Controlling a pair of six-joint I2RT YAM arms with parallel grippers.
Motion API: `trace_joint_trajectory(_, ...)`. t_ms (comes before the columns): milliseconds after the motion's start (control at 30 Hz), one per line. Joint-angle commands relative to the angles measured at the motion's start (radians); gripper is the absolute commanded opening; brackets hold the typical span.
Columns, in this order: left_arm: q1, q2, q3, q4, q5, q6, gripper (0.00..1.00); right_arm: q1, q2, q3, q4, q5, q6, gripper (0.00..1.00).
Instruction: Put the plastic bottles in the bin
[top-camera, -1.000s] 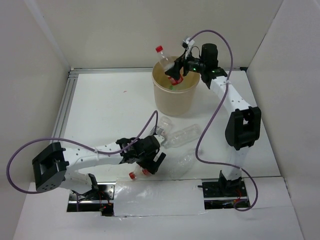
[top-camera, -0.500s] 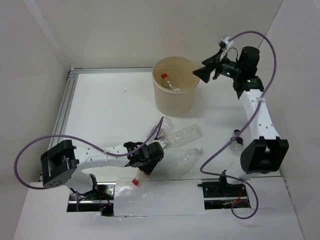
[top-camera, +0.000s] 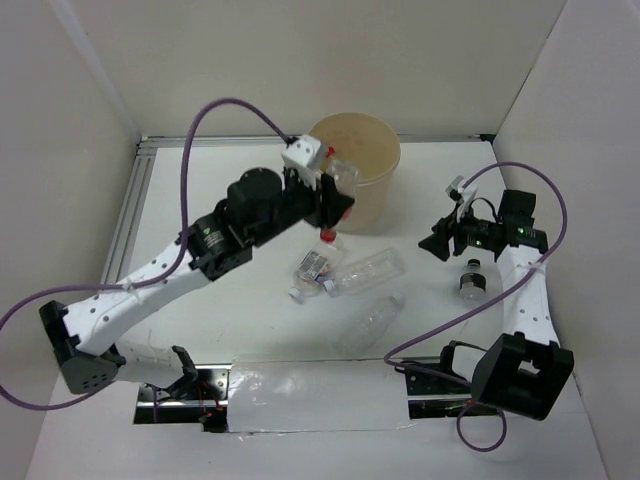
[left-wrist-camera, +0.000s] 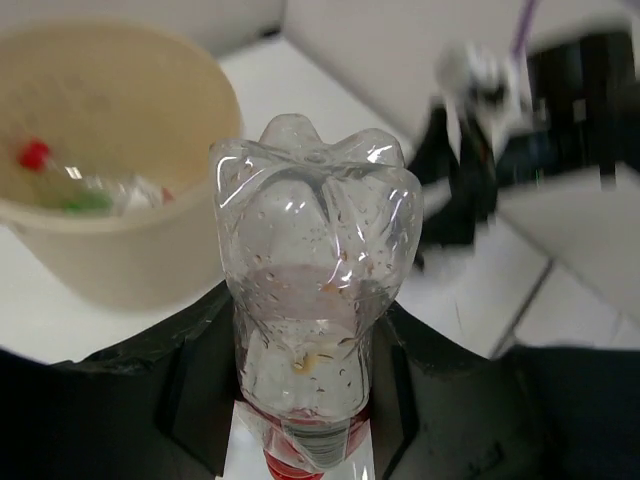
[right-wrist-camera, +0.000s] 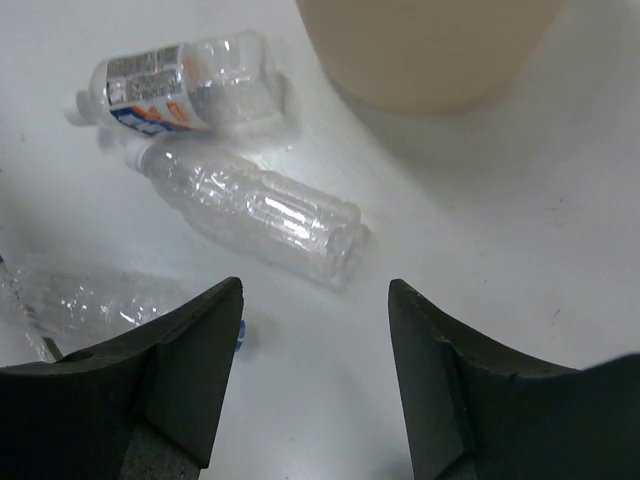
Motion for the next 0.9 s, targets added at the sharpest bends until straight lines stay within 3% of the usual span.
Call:
trace_joint_trajectory(0,0.101,0.163,0.064,0.293,0.059,0.085,0.0,-0.012,-0.073,-0.068,-0.06,0.055,-0.099,0.68)
trace_joint_trajectory(133,0.193,0.375,0.315,0.429,0.06,0.05,0.04,-0.021,-0.096,-0.111,-0.06,0.112,-0.056,0.7)
trace_joint_trajectory(233,0.247,0.501,0.443,0.431,0.022,0.016,0.09,-0.021,-0.121,-0.122,-0.031,0.184,0.007,0.74)
trace_joint_trajectory(300,0.273,0.606,0.532,0.402,-0.035,-0.001,0.2,-0.021,-0.13,-0.131,-0.011,0.253,0.064,0.79)
trace_joint_trajectory(400,0.312,0.705,0.6,0.379,-0.043,-0.025,0.51,-0.021,-0.139,-0.131,0.044,0.367,0.131,0.88)
trace_joint_trajectory(433,0.313,0.728,0.642,0.335,-0.042,-0.034,0.65,-0.021,-0.139,-0.122,0.054,0.394,0.179,0.9)
trace_joint_trajectory(467,0.328,0.748,0.664,0.31,-0.032,-0.034,0.9,-0.021,-0.139,-0.122,0.054,0.423,0.196,0.91)
trace_joint_trajectory(500,0.337,0.765,0.681,0.289,-0.017,-0.034,1.0,-0.021,-0.139,-0.122,0.068,0.476,0.22,0.93)
trace_joint_trajectory(633,0.346,0.733,0.637,0.305,0.046,-0.034,1.0,-0.021,-0.13,-0.111,0.097,0.59,0.315,0.95)
trace_joint_trajectory(767,0.346,0.584,0.576,0.269,0.066,0.062,1.0,-0.033,-0.093,-0.091,0.074,0.71,0.368,0.97)
trace_joint_trajectory(867,0.311,0.401,0.333,0.255,0.057,0.161,1.0,-0.043,-0.093,-0.08,0.086,0.8,0.391,0.97)
